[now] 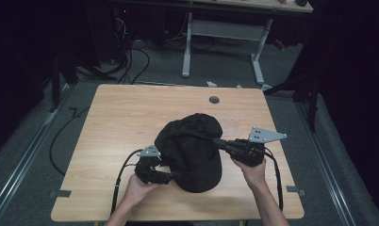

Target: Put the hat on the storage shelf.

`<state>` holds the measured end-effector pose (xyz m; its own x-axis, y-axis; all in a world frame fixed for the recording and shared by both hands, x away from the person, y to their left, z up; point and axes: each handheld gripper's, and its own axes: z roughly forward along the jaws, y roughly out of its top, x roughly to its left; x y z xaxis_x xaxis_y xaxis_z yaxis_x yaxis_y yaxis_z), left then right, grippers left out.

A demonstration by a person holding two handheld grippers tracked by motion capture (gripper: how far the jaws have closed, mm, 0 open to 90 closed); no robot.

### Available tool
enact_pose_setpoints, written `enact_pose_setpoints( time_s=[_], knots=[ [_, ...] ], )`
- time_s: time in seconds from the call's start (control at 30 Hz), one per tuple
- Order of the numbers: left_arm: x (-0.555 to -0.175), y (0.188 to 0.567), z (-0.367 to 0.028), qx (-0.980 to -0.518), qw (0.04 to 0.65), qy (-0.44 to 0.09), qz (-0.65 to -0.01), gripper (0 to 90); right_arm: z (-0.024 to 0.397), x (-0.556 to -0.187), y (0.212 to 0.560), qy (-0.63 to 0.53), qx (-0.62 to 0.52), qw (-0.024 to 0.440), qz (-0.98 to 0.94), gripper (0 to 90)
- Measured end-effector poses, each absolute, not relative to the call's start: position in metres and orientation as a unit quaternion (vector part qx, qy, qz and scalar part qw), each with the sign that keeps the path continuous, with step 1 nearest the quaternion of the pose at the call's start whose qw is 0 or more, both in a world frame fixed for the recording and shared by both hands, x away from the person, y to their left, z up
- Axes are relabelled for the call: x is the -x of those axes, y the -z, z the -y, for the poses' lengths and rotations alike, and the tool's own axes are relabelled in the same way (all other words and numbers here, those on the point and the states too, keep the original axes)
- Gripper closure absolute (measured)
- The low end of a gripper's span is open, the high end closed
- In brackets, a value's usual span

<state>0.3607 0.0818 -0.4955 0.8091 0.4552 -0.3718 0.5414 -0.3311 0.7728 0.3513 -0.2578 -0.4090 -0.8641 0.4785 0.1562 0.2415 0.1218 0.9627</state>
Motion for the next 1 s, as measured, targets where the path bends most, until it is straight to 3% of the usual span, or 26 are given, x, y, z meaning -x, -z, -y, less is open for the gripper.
enact_pose_setpoints(
  time_s=[0.47, 1.0],
  knots=[
    [-0.353, 0.487, -0.091, -0.811, 0.502, 0.048, -0.298, 41.8, 0.258, -0.352, 0.411, -0.570, -0.253, 0.158, -0.766, 88.6],
    [-0.349, 0.481, -0.100, -0.807, 0.522, 0.073, -0.266, 62.3, 0.257, -0.363, 0.419, -0.550, -0.263, 0.163, -0.776, 87.9]
  ],
)
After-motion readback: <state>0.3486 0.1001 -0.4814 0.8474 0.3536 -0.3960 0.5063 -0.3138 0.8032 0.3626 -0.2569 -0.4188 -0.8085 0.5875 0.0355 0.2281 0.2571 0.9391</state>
